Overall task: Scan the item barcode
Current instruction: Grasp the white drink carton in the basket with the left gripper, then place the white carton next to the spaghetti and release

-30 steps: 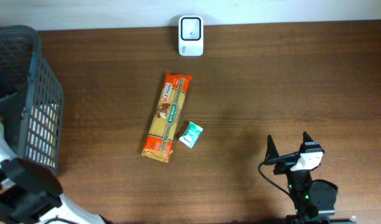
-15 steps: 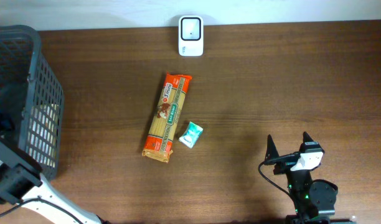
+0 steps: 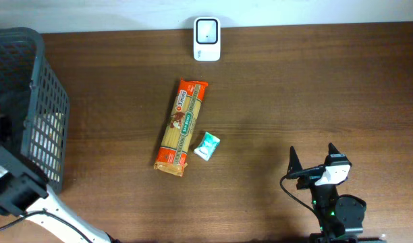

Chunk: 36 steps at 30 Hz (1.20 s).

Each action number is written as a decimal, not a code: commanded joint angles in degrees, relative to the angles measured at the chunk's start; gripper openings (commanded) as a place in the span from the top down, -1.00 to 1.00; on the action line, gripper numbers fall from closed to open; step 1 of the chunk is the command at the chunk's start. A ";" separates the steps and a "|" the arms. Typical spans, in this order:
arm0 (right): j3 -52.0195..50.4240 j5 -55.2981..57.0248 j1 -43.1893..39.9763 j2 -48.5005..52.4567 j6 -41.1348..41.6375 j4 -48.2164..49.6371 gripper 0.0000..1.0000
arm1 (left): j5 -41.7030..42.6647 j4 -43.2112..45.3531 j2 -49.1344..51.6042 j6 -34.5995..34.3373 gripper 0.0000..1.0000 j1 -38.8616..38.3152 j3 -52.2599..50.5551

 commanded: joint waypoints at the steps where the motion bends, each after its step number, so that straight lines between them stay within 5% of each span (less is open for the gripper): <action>1: -0.52 0.57 -0.37 -0.37 -0.39 0.09 -0.97 | 11.02 0.11 -13.07 -3.50 1.00 -3.17 6.10; 3: -0.52 0.57 -0.37 -0.37 -0.39 0.09 -0.97 | 20.02 1.11 -21.35 -6.64 1.00 -3.17 8.74; 7: -0.52 0.57 -0.37 -0.37 -0.39 0.09 -0.97 | 24.57 2.49 -37.33 -10.82 1.00 -7.67 10.14; 11: -0.52 0.57 -0.37 -0.37 -0.39 0.11 -0.97 | 24.46 -3.78 -44.76 -10.78 1.00 -24.44 10.12; 16: -0.52 0.57 -0.37 -0.37 -0.39 0.11 -0.97 | 24.48 -8.33 -42.23 -10.80 1.00 -37.59 -2.21; 26: -0.52 0.57 -0.37 -0.37 -0.39 0.11 -0.97 | 26.49 15.85 -32.79 -13.16 1.00 -44.81 -40.87; 34: -0.52 0.57 -0.37 -0.37 -0.39 0.09 -0.97 | 33.55 23.65 -23.10 -14.67 1.00 -54.71 -44.70; 36: -0.52 0.57 -0.37 -0.37 -0.39 0.11 -0.97 | 34.84 24.24 -23.10 -20.52 1.00 -59.74 -44.70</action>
